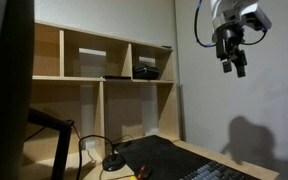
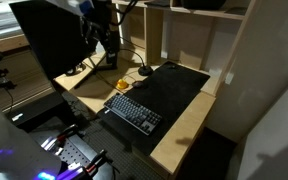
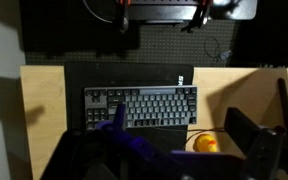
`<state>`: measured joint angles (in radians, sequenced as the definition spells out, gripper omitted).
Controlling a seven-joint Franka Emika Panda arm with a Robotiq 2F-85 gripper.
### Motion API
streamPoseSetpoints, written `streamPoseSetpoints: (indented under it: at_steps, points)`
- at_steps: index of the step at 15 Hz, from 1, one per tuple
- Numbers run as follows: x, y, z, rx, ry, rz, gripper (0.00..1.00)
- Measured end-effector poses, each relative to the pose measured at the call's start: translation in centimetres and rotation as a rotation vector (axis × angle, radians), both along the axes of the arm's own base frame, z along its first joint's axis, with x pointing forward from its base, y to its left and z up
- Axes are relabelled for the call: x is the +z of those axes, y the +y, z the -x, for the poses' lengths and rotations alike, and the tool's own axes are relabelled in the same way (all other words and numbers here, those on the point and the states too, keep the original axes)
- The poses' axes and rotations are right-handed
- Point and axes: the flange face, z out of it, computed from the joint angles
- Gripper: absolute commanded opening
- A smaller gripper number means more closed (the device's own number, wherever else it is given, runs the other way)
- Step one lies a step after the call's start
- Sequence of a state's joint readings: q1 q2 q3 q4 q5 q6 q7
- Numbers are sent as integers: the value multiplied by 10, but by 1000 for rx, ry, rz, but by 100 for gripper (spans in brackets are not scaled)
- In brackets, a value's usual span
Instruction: Press a button on the keyboard
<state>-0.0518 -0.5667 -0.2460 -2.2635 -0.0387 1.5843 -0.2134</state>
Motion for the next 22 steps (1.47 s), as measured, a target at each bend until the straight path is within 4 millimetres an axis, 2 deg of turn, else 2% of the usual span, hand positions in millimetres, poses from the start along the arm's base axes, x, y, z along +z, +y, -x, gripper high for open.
streamPoseSetpoints:
  at_steps: [3,5,7,10,12,17,20,22]
  points:
    - [-75,10,-30,-120,75,-113,100]
    - [-117,17,-38,-167,148,-172,100]
    - [-130,18,-42,-178,178,-185,100]
    - [-127,17,-41,-183,171,-185,100]
    - [-134,23,-41,-179,187,-183,100]
    - [-189,46,-31,-250,246,-142,100]
    - [-217,39,-24,-372,219,-96,100]
    - [-220,34,-21,-396,215,-94,100]
